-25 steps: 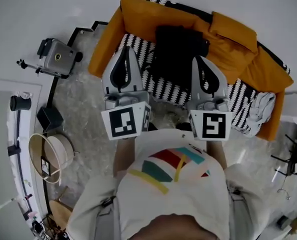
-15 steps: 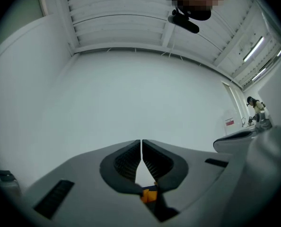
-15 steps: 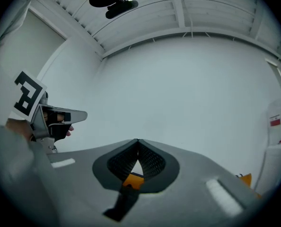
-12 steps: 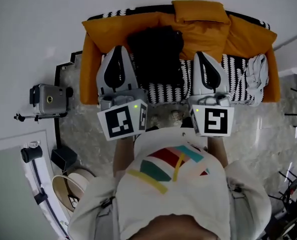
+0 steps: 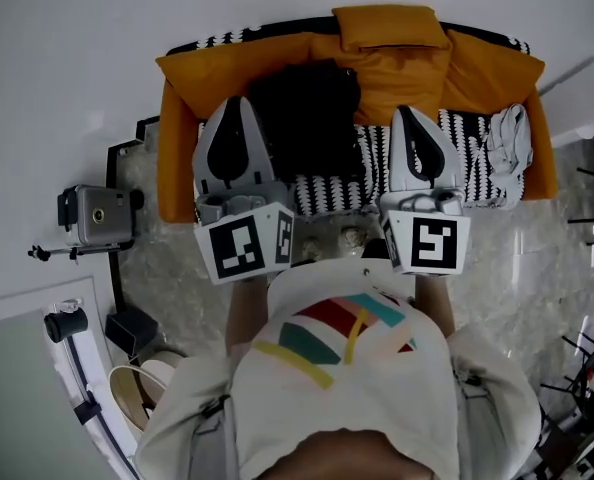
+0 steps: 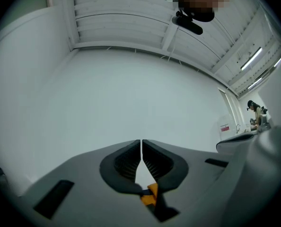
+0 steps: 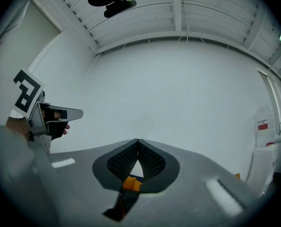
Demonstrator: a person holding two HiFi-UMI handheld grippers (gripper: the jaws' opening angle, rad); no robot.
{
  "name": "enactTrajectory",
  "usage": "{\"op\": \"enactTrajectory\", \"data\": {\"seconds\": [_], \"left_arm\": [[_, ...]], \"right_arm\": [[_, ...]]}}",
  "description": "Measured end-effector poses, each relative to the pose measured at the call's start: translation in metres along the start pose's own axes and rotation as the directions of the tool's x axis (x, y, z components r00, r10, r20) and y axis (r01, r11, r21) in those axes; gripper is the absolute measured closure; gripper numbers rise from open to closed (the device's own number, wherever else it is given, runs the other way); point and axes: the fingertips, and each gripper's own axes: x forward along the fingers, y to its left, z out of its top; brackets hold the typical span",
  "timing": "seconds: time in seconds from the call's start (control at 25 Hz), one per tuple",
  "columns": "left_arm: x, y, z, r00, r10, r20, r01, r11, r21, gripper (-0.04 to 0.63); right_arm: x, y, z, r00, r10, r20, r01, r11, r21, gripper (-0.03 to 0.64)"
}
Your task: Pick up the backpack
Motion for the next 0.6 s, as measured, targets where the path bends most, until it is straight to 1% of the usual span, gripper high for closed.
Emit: {"op": "enactTrajectory", "data": {"seconds": [0.08, 0.2, 0.32, 0.4, 0.6], "left_arm": [[0.0, 0.004, 0.0, 1.0, 0.013, 0.003, -0.013, 1.0, 0.003, 0.572], [0.005, 0.013, 0.001, 1.0, 0.028, 0.001, -0.028, 0.999, 0.035, 0.572], [0.017, 0.022, 0.003, 1.0, 0.026, 0.008, -0.027, 0.999, 0.047, 0.571], [0.027, 0.028, 0.001, 1.0, 0.024, 0.011, -0.025, 0.999, 0.046, 0.571], [0.056, 0.049, -0.023, 0.999, 0.05, -0.02, -0.049, 0.998, 0.024, 0.571]], "right_arm": [[0.003, 0.001, 0.003, 1.0, 0.009, 0.018, -0.01, 0.999, 0.031, 0.614], [0.015, 0.003, 0.004, 0.999, 0.028, 0.023, -0.029, 0.996, 0.081, 0.614], [0.032, 0.002, 0.002, 1.0, 0.03, 0.002, -0.031, 0.997, 0.071, 0.614], [0.044, 0.001, 0.004, 0.999, 0.041, 0.006, -0.042, 0.997, 0.068, 0.614], [0.077, -0.006, -0.003, 0.999, 0.044, -0.007, -0.043, 0.996, 0.078, 0.612]]}}
